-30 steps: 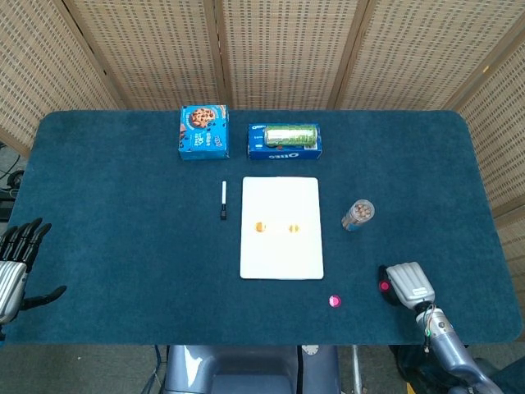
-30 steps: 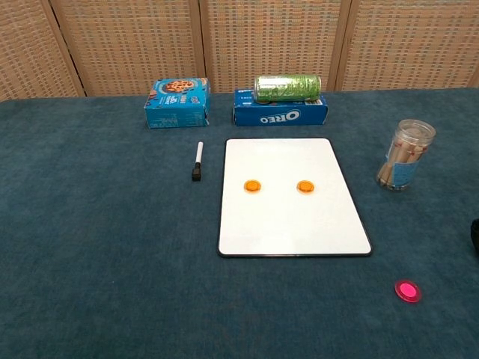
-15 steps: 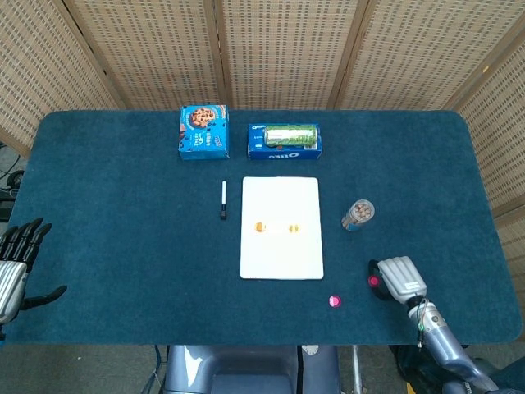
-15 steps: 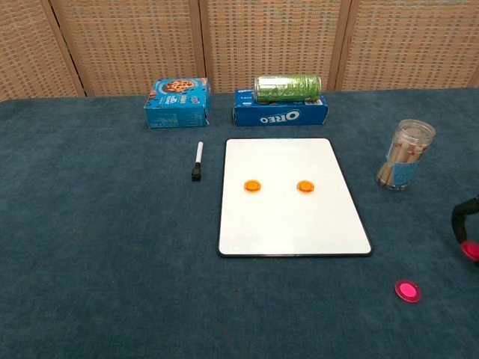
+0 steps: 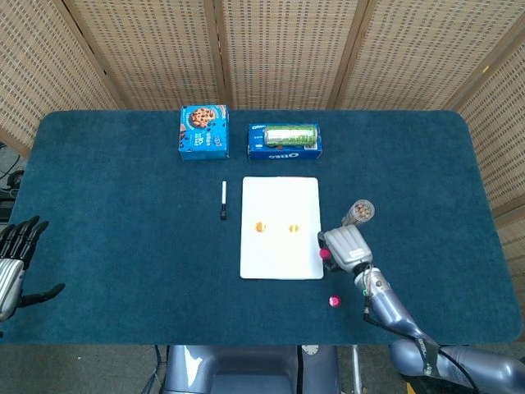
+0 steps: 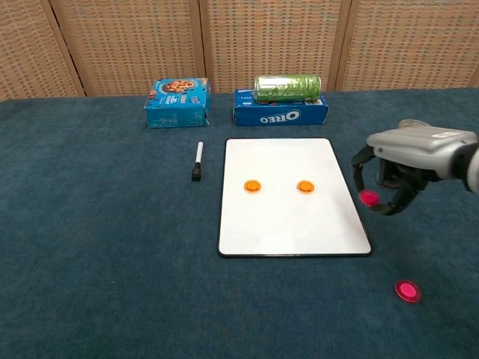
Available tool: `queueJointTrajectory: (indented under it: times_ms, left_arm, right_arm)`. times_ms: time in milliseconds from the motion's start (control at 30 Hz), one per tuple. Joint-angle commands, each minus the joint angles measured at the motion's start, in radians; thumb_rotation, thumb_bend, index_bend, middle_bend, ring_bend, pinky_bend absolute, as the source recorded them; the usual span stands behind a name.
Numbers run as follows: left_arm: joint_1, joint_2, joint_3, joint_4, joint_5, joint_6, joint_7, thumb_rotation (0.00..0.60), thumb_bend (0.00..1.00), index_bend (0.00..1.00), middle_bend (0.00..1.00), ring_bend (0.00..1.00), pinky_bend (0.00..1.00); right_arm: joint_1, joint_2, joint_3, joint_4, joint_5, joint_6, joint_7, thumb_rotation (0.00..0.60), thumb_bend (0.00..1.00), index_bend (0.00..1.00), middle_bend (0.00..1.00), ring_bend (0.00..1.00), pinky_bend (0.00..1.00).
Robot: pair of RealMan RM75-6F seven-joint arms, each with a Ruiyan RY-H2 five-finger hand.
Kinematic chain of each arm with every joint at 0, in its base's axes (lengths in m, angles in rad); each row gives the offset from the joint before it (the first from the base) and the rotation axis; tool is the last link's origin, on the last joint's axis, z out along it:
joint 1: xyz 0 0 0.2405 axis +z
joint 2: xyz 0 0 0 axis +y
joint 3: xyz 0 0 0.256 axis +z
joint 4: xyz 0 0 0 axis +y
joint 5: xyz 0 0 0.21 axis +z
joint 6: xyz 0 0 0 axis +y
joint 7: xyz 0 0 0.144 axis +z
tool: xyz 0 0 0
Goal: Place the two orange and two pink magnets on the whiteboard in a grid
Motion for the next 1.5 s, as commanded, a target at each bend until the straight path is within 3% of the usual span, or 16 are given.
queueJointTrajectory:
  times_ms: [33,233,567,700,800,933,1133,1267,1367,1500]
  left_arm:
    - [-0.001,0.002,-0.002,0.002,-0.004,-0.002,-0.005,0.600,0.00,0.00,0.00,0.00,0.00]
    - [-0.006,0.011,-0.008,0.003,-0.019,-0.014,-0.032,0.600,0.00,0.00,0.00,0.00,0.00]
    - [-0.009,0.022,-0.009,0.005,-0.024,-0.023,-0.058,0.600,0.00,0.00,0.00,0.00,0.00]
    - [-0.009,0.026,-0.008,0.007,-0.024,-0.023,-0.067,0.600,0.00,0.00,0.00,0.00,0.00]
    - [-0.009,0.027,-0.009,0.008,-0.024,-0.022,-0.072,0.600,0.00,0.00,0.00,0.00,0.00]
    - [-0.009,0.028,-0.007,0.009,-0.020,-0.022,-0.072,0.600,0.00,0.00,0.00,0.00,0.00]
    - [-0.008,0.029,-0.006,0.007,-0.015,-0.017,-0.074,0.600,0.00,0.00,0.00,0.00,0.00]
    - [-0.007,0.027,-0.002,0.005,-0.005,-0.014,-0.068,0.600,0.00,0.00,0.00,0.00,0.00]
    - [-0.006,0.026,0.001,0.003,0.001,-0.012,-0.062,0.600,0.00,0.00,0.00,0.00,0.00]
    - [-0.009,0.023,0.001,0.002,0.001,-0.017,-0.054,0.600,0.00,0.00,0.00,0.00,0.00]
  right_arm:
    - [0.125,-0.106,0.052,0.003,0.175,0.021,-0.160,0.600,0.40,0.54,0.97,0.94,1.00]
    - [0.288,-0.290,0.093,0.087,0.397,0.108,-0.330,0.600,0.41,0.54,0.97,0.94,1.00]
    - [0.371,-0.407,0.085,0.177,0.441,0.159,-0.383,0.600,0.41,0.53,0.97,0.94,1.00]
    - [0.378,-0.410,0.082,0.181,0.444,0.173,-0.387,0.600,0.30,0.37,0.97,0.94,1.00]
    - [0.378,-0.400,0.077,0.170,0.443,0.183,-0.388,0.600,0.26,0.34,0.97,0.94,1.00]
    - [0.366,-0.367,0.063,0.126,0.426,0.199,-0.379,0.600,0.26,0.34,0.97,0.94,1.00]
    - [0.293,-0.235,-0.002,-0.026,0.308,0.230,-0.308,0.600,0.31,0.34,0.97,0.94,1.00]
    - [0.187,-0.057,-0.121,-0.181,0.166,0.240,-0.209,0.600,0.31,0.34,0.97,0.94,1.00]
    - [0.125,0.040,-0.205,-0.229,0.085,0.235,-0.147,0.600,0.31,0.35,0.97,0.94,1.00]
    - [0.063,0.104,-0.274,-0.238,-0.013,0.231,-0.059,0.600,0.31,0.36,0.97,0.94,1.00]
